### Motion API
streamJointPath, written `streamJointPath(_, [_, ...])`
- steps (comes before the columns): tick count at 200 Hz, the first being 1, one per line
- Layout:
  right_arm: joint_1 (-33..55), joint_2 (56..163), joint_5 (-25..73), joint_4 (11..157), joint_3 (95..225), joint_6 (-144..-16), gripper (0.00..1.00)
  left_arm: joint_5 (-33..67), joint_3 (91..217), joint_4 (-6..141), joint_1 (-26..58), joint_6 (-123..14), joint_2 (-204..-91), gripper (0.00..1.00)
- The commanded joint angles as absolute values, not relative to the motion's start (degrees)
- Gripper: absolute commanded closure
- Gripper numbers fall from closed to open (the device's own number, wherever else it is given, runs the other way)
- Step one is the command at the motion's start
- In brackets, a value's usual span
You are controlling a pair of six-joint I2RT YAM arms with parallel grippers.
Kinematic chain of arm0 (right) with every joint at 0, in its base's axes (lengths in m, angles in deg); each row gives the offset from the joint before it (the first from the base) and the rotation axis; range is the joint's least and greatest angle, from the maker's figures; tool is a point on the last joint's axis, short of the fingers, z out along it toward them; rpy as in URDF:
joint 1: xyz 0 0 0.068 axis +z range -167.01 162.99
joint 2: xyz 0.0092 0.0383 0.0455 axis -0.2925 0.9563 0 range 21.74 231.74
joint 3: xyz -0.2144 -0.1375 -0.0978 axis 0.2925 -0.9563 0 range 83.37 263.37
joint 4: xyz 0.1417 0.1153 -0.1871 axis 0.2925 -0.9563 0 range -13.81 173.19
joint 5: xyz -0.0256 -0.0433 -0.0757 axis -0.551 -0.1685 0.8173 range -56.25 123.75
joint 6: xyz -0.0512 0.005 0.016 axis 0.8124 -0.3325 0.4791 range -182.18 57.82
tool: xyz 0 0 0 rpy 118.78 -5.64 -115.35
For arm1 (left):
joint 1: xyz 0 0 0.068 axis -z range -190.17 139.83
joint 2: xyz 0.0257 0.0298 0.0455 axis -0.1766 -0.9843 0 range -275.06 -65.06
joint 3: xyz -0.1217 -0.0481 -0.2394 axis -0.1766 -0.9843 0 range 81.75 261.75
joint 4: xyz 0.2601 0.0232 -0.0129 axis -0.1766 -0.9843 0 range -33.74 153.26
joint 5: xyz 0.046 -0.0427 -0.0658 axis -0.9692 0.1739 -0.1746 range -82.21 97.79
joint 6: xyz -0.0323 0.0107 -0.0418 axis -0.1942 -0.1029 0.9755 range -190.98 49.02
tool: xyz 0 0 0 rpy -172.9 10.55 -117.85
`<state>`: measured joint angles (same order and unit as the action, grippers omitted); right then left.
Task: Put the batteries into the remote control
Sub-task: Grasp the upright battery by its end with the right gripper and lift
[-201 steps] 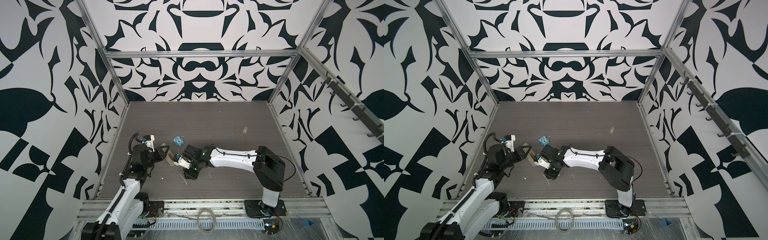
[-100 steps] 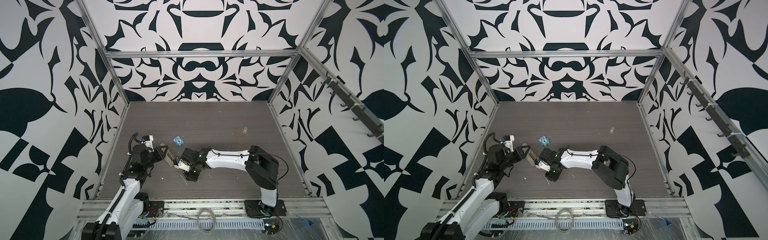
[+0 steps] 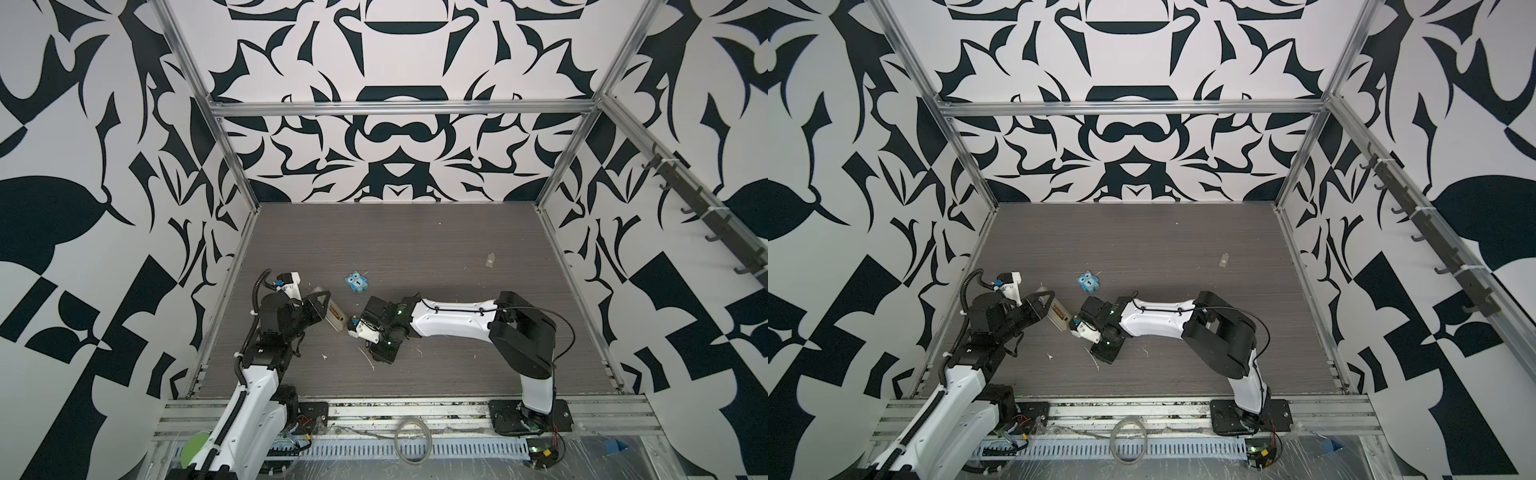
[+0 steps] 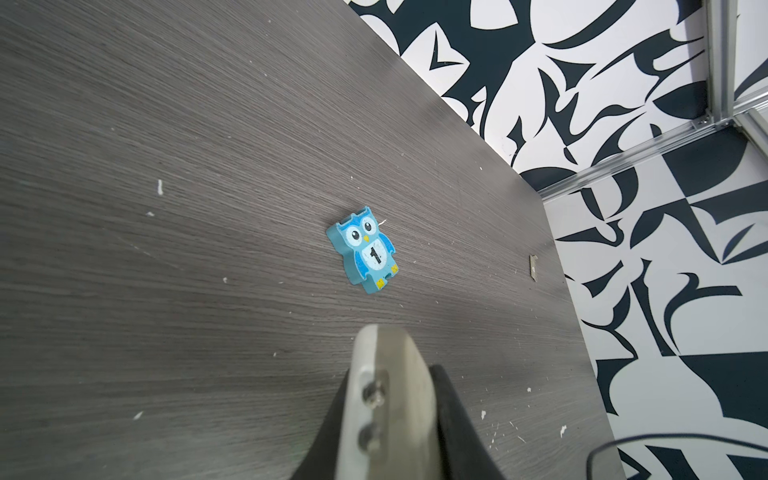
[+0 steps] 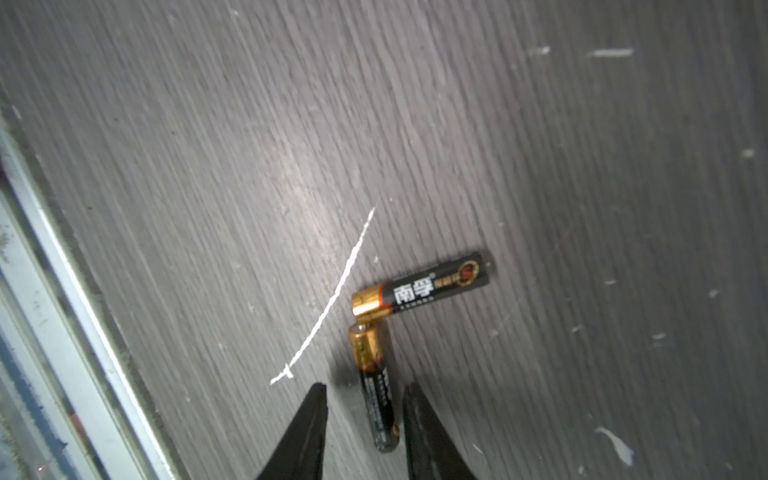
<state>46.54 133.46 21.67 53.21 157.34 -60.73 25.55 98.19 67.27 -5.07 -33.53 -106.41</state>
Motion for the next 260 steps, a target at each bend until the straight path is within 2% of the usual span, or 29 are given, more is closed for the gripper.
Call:
streamJointPath(1, [47.1,133.5,23.1,52.7,158.7,-61.1,0.65,25.0,97.4,67.1,-5.4,-34.1,-105.9,1.00])
streamJointPath(59, [47.4,133.7,24.3,52.1,158.5,-61.3,0.74,24.9,97.4,67.1,-5.8,-34.0,-105.7,1.00])
streamJointPath(103, [47.4,132.5,25.2,52.3,156.6,-61.5,0.88,25.3,97.4,67.2,-5.8,-34.2,-105.8,1.00])
streamJointPath(125, [47.4,131.2,25.2,52.9,155.0,-61.7,0.91,26.9,97.7,68.2,-5.8,-34.4,-106.8,1.00])
streamJointPath(176, [47.4,127.3,26.6,53.2,149.7,-63.9,0.94,30.2,98.7,69.7,-5.8,-35.2,-108.5,1.00])
streamJointPath(213, [46.8,123.4,31.3,52.2,146.1,-68.4,0.94,32.7,99.1,71.8,-5.4,-34.2,-111.6,1.00])
streamJointPath(260, [40.1,116.0,33.5,53.2,139.1,-76.8,0.96,36.0,99.5,77.0,-0.4,-33.4,-115.3,1.00])
